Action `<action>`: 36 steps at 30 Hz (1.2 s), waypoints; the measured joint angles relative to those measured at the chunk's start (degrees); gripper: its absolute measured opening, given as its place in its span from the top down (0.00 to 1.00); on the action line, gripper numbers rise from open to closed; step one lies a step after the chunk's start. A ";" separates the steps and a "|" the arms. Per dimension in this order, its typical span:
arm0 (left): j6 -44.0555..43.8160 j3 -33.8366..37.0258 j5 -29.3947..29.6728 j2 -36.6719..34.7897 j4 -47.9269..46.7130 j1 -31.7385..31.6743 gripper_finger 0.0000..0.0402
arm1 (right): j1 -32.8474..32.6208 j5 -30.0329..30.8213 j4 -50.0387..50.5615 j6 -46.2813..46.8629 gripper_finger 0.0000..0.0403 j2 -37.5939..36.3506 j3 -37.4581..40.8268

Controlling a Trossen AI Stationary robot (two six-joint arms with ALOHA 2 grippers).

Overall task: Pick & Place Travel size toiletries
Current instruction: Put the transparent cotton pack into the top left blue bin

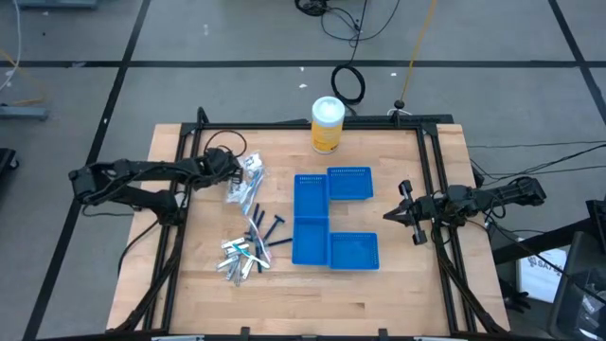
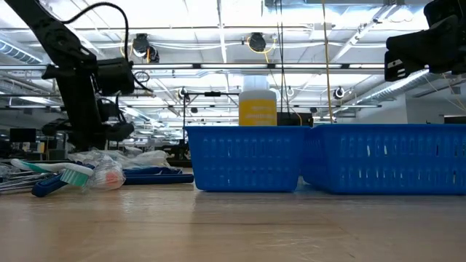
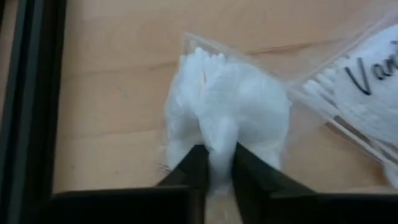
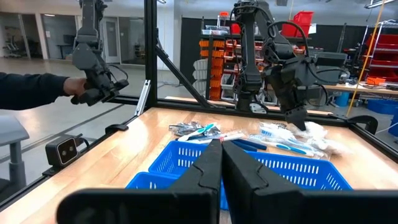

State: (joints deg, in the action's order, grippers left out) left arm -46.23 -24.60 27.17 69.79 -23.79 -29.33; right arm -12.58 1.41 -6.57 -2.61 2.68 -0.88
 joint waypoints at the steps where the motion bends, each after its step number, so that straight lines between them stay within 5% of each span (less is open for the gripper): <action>1: 0.89 -0.01 -0.08 -1.20 -0.08 0.04 0.97 | 0.00 0.00 0.01 0.00 0.99 0.00 0.00; 10: 9.75 -6.63 -0.77 -15.10 2.87 5.54 0.98 | 0.00 0.00 -0.02 0.00 0.99 0.00 0.01; 20: 31.18 -7.89 -20.85 -20.28 31.00 17.74 0.98 | 0.00 0.00 -0.02 0.00 0.99 0.00 0.01; 36: 30.88 -7.87 -23.93 3.20 51.60 27.18 0.96 | 0.00 0.00 0.00 0.00 0.99 0.00 0.01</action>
State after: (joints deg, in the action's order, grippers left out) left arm -15.35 -32.47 3.23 72.99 27.80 -2.15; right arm -12.58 1.41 -6.57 -2.61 2.68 -0.87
